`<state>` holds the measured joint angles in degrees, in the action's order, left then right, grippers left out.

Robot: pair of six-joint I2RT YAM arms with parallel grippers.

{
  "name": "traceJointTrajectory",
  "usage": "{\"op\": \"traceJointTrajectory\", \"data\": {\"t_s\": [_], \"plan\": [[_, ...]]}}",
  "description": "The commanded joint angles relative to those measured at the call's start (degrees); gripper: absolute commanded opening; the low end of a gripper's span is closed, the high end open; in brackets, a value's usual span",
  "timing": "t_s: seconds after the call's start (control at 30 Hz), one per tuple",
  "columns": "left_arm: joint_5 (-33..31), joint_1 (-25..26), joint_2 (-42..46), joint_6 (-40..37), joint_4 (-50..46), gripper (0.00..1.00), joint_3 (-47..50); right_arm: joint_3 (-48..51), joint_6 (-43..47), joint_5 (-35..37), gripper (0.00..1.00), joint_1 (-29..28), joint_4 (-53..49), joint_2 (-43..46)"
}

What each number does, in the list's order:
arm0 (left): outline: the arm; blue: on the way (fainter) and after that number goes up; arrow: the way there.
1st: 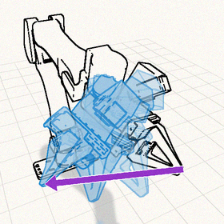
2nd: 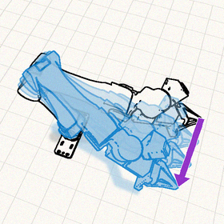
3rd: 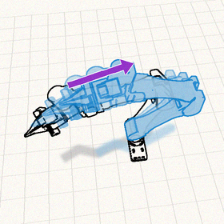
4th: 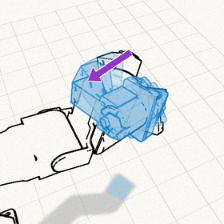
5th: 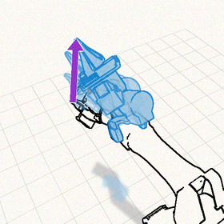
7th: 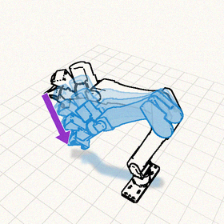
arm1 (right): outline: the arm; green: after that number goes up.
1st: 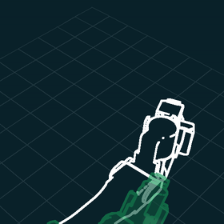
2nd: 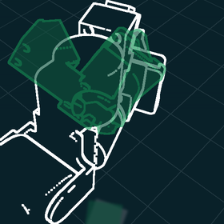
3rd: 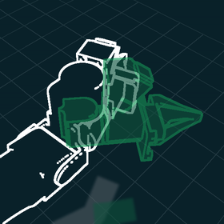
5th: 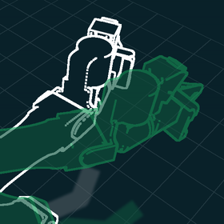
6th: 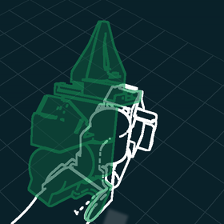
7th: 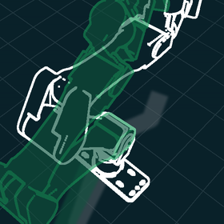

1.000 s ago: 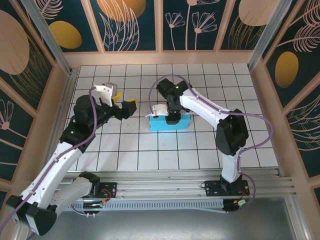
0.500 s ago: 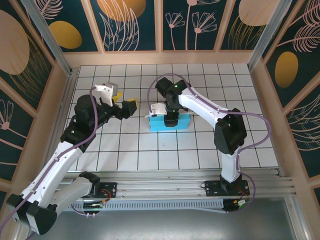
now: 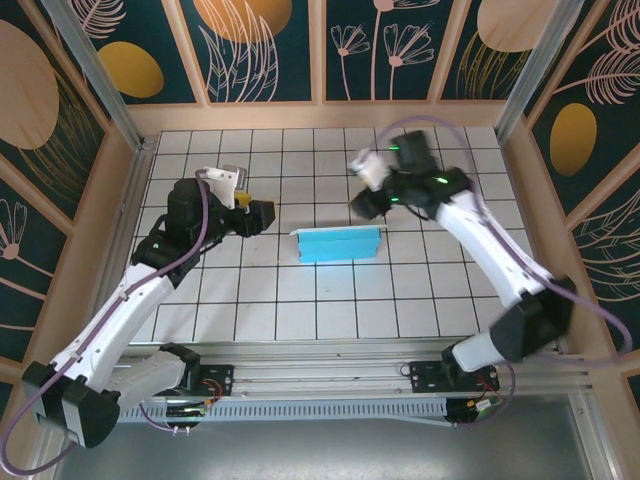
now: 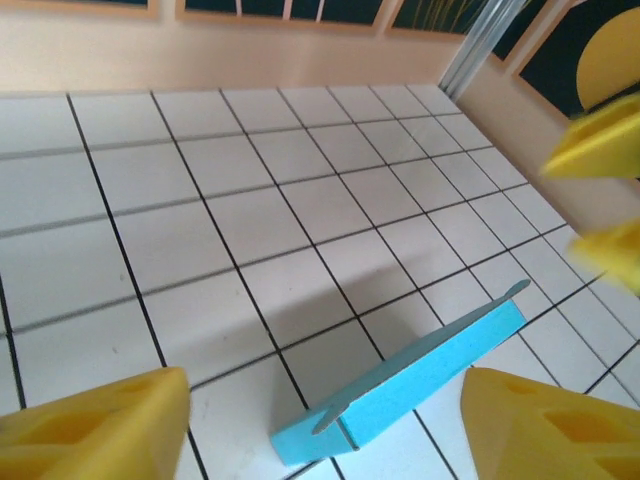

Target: Fold the paper box

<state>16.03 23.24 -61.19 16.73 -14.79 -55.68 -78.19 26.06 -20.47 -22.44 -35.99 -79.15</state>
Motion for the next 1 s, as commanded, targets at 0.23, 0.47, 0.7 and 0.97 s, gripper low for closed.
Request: {"op": "traceJointTrajectory", "data": {"t_s": [0.23,0.47,0.7,0.97], "plan": [[13.1,0.0,-7.3,-0.3,-8.9,0.57,-2.3,18.5,-21.7,-24.4,0.58,17.7,6.5,7.0],[15.1,0.2,-10.7,-10.4,-9.7,0.66,-1.4,20.6,-14.1,-23.1,0.62,13.8,9.2,3.6],[16.5,0.6,-15.1,-17.2,-5.8,0.68,-1.3,20.6,-4.2,-22.6,0.61,13.2,10.1,0.9],[19.7,1.2,-19.4,-17.9,-4.1,0.68,-1.9,21.5,-3.4,-25.3,0.55,12.9,9.7,-0.4]]}}
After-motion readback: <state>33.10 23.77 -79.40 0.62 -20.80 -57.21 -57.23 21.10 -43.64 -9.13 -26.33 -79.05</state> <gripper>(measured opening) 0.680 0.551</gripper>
